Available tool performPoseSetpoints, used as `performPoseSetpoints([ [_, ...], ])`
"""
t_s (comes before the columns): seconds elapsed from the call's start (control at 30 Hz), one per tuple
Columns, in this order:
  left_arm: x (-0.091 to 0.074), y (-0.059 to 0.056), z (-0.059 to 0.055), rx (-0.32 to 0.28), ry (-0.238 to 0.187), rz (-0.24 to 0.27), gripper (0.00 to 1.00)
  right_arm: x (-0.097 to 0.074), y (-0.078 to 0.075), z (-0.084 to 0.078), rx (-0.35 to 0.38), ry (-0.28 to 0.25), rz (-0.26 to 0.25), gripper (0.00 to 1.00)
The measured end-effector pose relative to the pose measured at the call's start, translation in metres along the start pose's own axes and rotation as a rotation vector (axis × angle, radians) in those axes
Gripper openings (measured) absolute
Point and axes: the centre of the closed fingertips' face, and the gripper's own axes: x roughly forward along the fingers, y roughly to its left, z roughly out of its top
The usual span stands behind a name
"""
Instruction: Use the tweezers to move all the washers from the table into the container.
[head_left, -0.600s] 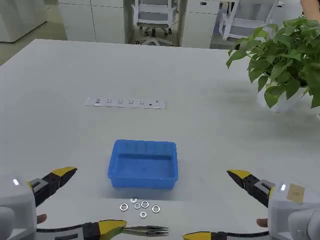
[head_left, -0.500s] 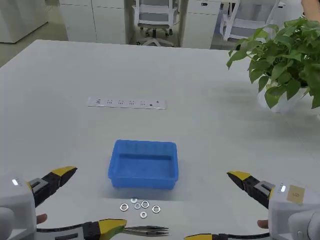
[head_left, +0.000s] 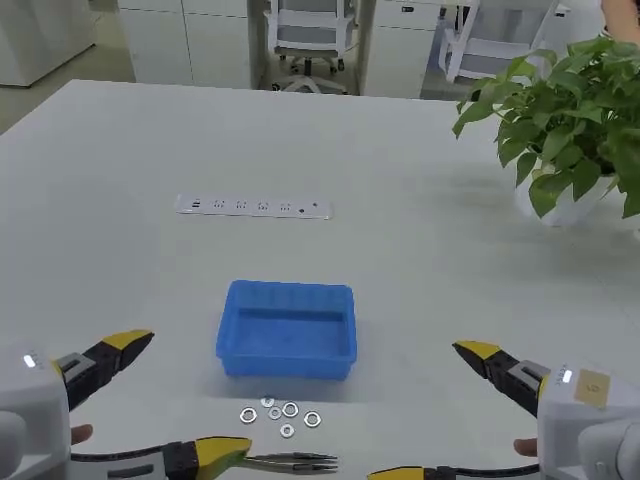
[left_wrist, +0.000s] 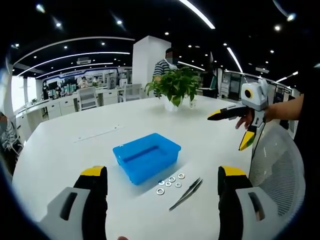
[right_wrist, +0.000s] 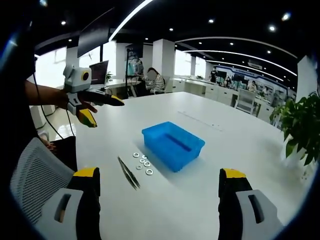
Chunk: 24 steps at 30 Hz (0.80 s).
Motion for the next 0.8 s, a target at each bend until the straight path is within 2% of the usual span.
performPoseSetpoints([
  [0.8,0.0,0.0001,0.0007,0.007,0.002,-0.001,0.97,0.0011,-0.0004,0.0023,-0.009,-0.005,0.002,1.0],
])
